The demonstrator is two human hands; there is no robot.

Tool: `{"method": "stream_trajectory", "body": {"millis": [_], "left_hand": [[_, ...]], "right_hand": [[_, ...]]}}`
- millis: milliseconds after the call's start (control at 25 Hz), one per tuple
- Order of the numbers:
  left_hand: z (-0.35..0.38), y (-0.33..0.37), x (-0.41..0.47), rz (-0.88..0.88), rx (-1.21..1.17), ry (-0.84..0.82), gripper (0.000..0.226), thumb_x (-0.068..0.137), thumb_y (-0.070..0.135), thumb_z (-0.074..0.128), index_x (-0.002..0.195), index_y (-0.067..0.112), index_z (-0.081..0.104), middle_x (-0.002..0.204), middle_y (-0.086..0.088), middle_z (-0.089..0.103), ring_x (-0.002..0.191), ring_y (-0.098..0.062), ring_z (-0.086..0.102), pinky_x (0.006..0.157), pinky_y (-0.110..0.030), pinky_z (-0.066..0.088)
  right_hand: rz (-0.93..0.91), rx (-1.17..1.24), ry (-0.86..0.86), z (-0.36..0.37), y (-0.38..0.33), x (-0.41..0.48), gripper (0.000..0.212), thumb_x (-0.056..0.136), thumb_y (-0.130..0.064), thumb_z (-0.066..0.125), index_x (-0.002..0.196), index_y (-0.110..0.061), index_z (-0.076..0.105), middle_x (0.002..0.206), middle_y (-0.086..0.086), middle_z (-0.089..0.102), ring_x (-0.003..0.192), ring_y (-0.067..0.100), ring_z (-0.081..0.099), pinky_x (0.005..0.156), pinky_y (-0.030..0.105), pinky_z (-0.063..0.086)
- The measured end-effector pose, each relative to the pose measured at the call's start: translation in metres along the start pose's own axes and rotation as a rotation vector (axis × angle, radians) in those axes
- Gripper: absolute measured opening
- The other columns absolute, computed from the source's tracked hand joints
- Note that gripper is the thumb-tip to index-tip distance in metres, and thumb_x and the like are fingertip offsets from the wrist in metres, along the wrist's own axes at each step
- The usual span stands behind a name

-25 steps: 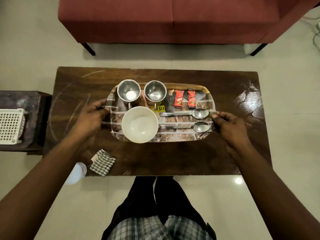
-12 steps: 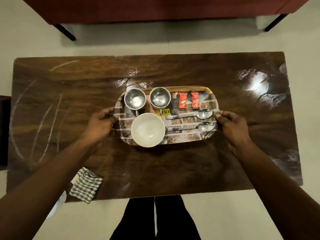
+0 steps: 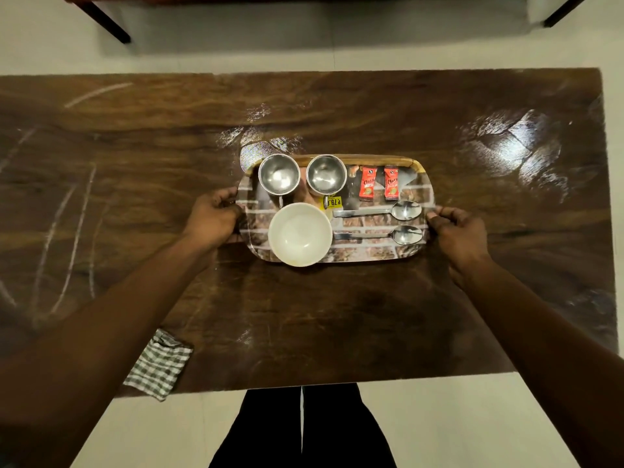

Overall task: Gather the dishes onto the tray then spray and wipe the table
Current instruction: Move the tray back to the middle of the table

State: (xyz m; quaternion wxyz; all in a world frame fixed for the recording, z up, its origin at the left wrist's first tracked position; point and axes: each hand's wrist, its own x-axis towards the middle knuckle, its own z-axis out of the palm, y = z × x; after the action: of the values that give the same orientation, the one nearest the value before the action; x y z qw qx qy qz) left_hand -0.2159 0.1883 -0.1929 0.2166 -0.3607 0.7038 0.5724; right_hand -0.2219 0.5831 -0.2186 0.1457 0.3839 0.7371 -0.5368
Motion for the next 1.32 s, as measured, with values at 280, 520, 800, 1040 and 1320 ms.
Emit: {"method": "stream_trajectory", "body": {"millis": [280,520,800,1040,1320], "left_hand": [[0.006,-0.006,0.005,-0.036,0.014,0.011,0.038,0.104,-0.006,0.050,0.106,0.023,0.074,0.096,-0.005,0.075,0.063,-0.007,0.072,0.052,-0.027,0.065],[0.010,-0.007,0.009,-0.018,0.030,0.027,0.036,0.103,-0.007,0.052,0.104,0.020,0.075,0.087,-0.002,0.075,0.052,0.000,0.070,0.051,-0.026,0.065],[-0.004,-0.005,0.004,0.043,0.169,0.114,0.012,0.100,0.003,0.069,0.100,0.015,0.070,0.097,-0.018,0.074,0.078,-0.024,0.074,0.073,-0.041,0.068],[-0.030,0.013,-0.046,0.108,0.062,0.139,0.010,0.102,0.011,0.070,0.104,0.021,0.071,0.100,-0.006,0.073,0.090,-0.020,0.069,0.076,-0.036,0.060],[-0.105,0.068,-0.179,0.414,0.154,0.093,0.018,0.103,0.009,0.069,0.119,0.016,0.074,0.105,0.009,0.075,0.090,0.009,0.069,0.087,-0.017,0.054]], "right_hand": [[0.032,0.013,0.025,0.004,0.004,0.000,0.024,0.105,-0.007,0.065,0.127,0.000,0.070,0.112,0.014,0.078,0.094,0.020,0.075,0.073,0.024,0.064],[0.030,0.054,0.031,0.005,0.005,0.000,0.009,0.104,-0.006,0.066,0.109,-0.008,0.073,0.100,0.007,0.078,0.088,0.016,0.074,0.070,0.023,0.062],[0.000,-0.040,0.059,0.000,0.003,-0.005,0.017,0.102,-0.015,0.072,0.118,-0.011,0.073,0.102,0.004,0.079,0.094,0.019,0.077,0.082,0.032,0.066],[-0.180,-0.218,0.090,-0.003,-0.013,-0.038,0.026,0.102,-0.018,0.068,0.127,-0.018,0.071,0.115,0.000,0.077,0.110,0.020,0.074,0.101,0.042,0.061],[-0.544,-0.279,-0.178,0.040,-0.093,-0.165,0.032,0.100,-0.012,0.069,0.131,-0.019,0.070,0.120,-0.010,0.073,0.112,0.010,0.070,0.104,0.030,0.054]]}}
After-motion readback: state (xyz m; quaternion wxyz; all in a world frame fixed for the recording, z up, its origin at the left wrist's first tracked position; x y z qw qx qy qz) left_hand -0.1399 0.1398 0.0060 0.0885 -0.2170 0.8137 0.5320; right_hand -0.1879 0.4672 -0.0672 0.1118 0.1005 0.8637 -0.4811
